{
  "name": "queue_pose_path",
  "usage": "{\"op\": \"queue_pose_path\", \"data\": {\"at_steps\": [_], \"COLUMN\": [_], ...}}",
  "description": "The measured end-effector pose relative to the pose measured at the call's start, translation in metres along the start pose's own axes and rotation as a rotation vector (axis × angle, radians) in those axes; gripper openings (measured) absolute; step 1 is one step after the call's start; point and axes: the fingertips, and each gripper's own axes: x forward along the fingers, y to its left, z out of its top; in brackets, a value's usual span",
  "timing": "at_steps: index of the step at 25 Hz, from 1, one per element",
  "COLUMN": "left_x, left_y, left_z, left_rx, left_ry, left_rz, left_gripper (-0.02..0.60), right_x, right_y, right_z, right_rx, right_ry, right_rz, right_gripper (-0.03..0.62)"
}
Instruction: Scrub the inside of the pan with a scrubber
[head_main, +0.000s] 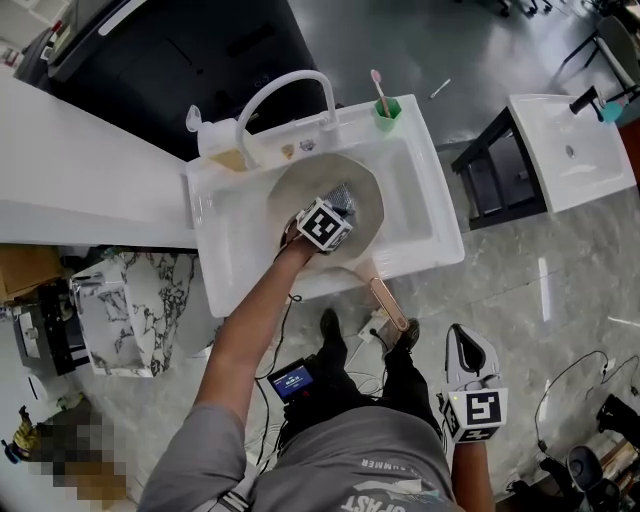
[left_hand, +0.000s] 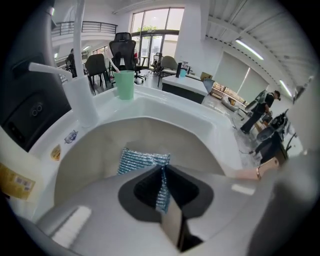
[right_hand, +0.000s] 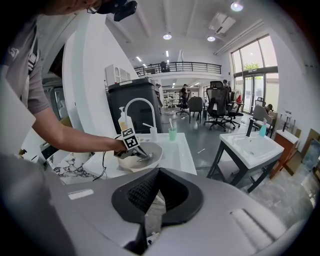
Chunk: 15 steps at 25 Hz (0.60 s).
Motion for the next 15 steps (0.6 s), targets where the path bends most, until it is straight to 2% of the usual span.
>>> {"op": "queue_pose_path", "data": {"at_steps": [15], "left_x": [-0.081], "left_y": [-0.01], "left_z": [-0.022], "left_rx": [-0.015], "left_ry": [-0.098], "left_rz": [0.038], "left_gripper": [0.023], "right_x": [-0.012], "right_y": [0.033], "right_z": [0.027], "right_rx": [-0.058], "right_ry": [-0.054], "right_rz": [0.015], "right_gripper": [0.002]}}
